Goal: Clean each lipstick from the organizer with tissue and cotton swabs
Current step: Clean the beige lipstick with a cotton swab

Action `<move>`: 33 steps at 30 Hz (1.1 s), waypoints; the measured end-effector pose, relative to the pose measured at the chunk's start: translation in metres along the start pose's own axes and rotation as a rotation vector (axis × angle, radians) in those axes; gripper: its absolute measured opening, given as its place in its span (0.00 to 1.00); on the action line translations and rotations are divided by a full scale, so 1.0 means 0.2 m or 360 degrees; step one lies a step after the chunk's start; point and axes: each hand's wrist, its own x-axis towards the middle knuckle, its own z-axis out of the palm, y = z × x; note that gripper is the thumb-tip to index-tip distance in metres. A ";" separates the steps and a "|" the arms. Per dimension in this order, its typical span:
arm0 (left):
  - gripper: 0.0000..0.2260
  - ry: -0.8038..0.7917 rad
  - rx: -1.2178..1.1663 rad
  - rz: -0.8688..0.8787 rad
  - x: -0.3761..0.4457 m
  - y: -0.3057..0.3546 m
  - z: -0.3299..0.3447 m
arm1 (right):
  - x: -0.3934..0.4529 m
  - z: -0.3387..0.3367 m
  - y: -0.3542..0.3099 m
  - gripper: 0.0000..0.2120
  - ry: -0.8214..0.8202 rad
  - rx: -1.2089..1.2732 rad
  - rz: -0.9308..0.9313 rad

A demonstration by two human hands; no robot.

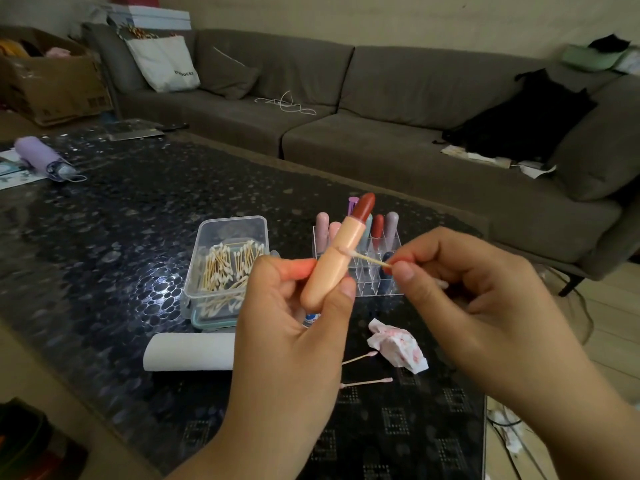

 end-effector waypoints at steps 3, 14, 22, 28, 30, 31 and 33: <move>0.10 -0.0010 -0.0006 -0.0006 -0.01 0.00 0.00 | 0.01 -0.01 0.01 0.07 0.0096 -0.0005 0.0042; 0.13 -0.0115 -0.0237 -0.0120 -0.01 0.02 0.02 | 0.02 -0.01 0.03 0.07 0.0037 0.0087 0.0041; 0.15 -0.0354 -0.0809 -0.0622 0.01 0.02 0.03 | 0.02 -0.03 0.05 0.09 -0.0017 0.0164 0.0130; 0.15 -0.0580 -0.1294 -0.1009 0.03 0.02 0.01 | 0.03 -0.05 0.08 0.09 -0.0080 0.0291 0.0209; 0.13 -0.0707 -0.1414 -0.1038 0.04 0.00 0.00 | 0.03 -0.05 0.08 0.10 -0.0117 0.0285 0.0193; 0.12 -0.0786 -0.1479 -0.1033 0.04 -0.01 -0.01 | 0.03 -0.05 0.08 0.11 -0.0153 0.0278 0.0183; 0.11 -0.0925 -0.1534 -0.0992 0.04 -0.02 -0.02 | 0.03 -0.05 0.08 0.11 -0.0201 0.0309 0.0184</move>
